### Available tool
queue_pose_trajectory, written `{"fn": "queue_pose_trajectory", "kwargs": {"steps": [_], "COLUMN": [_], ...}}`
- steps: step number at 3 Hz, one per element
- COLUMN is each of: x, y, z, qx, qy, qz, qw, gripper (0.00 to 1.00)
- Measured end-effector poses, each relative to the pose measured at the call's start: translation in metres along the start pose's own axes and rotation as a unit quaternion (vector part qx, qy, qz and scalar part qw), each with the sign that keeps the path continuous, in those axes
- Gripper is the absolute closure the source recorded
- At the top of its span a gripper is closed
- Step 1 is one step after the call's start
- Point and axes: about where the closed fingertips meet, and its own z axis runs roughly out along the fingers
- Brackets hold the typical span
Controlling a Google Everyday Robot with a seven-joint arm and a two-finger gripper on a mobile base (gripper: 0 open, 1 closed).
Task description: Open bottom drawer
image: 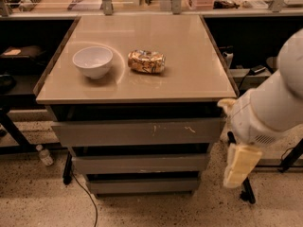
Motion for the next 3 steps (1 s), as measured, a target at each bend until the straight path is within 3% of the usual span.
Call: {"fn": "queue_pose_trajectory", "kwargs": {"steps": [1,2,3], "x": [0.011,0.033,0.032], "y": [0.023,0.038,0.038], "z": [0.092,0.187,0.186], "qx": [-0.043,-0.096,-0.094], "qy": [-0.007,-0.026,-0.026], "qz": [-0.01,0.01,0.009], "qw": [0.999,0.995,0.9952], "gripper": [0.0,0.0,0.0]}}
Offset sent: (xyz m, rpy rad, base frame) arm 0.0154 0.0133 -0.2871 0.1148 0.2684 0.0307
